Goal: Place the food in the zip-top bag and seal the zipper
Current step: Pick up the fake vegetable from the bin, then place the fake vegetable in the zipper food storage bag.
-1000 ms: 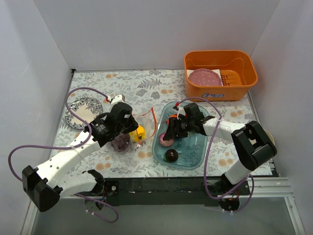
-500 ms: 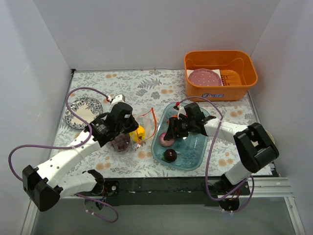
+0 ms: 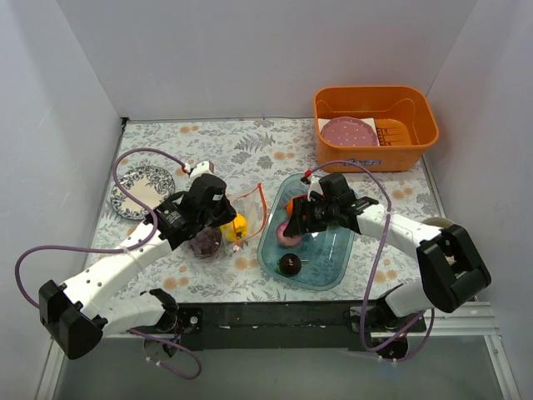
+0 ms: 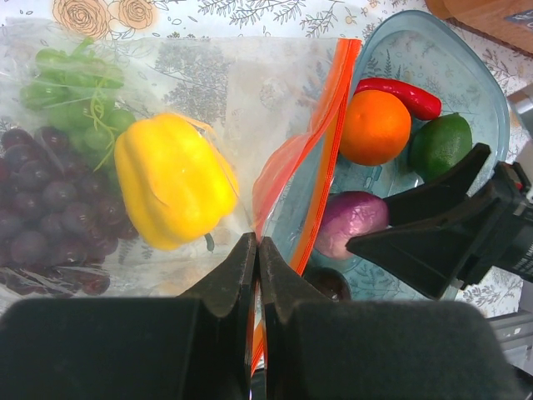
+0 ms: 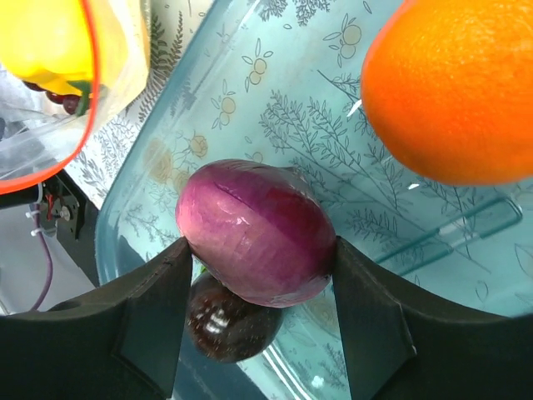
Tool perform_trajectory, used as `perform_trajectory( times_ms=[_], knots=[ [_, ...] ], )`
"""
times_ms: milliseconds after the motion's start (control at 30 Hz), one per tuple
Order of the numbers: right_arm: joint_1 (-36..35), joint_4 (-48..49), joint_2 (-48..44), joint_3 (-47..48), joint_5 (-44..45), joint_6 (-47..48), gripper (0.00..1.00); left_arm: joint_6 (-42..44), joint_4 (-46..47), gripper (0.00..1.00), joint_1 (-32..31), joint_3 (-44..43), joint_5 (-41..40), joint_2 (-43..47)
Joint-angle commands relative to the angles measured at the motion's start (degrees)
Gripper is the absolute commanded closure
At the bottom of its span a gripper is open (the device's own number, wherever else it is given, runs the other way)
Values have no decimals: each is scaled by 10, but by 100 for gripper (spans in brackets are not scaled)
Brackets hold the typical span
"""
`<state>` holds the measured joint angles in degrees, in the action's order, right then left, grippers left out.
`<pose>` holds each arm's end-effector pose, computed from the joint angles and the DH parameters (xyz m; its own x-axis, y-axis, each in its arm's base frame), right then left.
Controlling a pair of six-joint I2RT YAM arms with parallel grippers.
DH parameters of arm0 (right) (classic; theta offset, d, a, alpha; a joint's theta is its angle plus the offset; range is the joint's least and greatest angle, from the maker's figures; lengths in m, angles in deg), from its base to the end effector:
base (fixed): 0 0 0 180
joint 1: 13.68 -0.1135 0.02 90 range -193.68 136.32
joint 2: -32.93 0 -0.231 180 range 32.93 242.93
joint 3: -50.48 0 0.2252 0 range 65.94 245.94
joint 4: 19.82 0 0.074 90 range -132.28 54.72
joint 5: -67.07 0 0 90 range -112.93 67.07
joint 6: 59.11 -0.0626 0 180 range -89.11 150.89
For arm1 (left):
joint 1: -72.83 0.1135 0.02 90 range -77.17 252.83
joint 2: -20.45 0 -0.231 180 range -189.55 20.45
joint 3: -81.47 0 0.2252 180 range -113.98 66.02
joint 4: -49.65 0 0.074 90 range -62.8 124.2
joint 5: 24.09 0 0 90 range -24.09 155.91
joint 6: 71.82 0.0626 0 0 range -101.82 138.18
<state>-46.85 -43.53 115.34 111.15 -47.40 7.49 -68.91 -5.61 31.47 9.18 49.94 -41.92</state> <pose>0.2290 0.1807 0.1657 -0.8418 -0.1184 -0.5266 -0.4434 0.7081 0.5495 0.1833 -0.1384 0.2615 -0.5166 -0.8244 -0.2311 -0.5083 0.5125 -0.6921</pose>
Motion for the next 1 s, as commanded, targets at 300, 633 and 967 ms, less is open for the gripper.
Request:
perform_trajectory(
  times_ms=[300, 633, 967],
  knots=[
    [-21, -8, -99, 126, -1, -38, 89, 7, 9, 100, 1, 0, 14, 0],
    [-72, 56, -4, 162, -35, -89, 88, -4, 10, 100, 1, -4, 30, 16],
    [-102, 75, 79, 216, -22, -89, 87, -11, 8, 100, 1, -13, 25, 25]
  ],
)
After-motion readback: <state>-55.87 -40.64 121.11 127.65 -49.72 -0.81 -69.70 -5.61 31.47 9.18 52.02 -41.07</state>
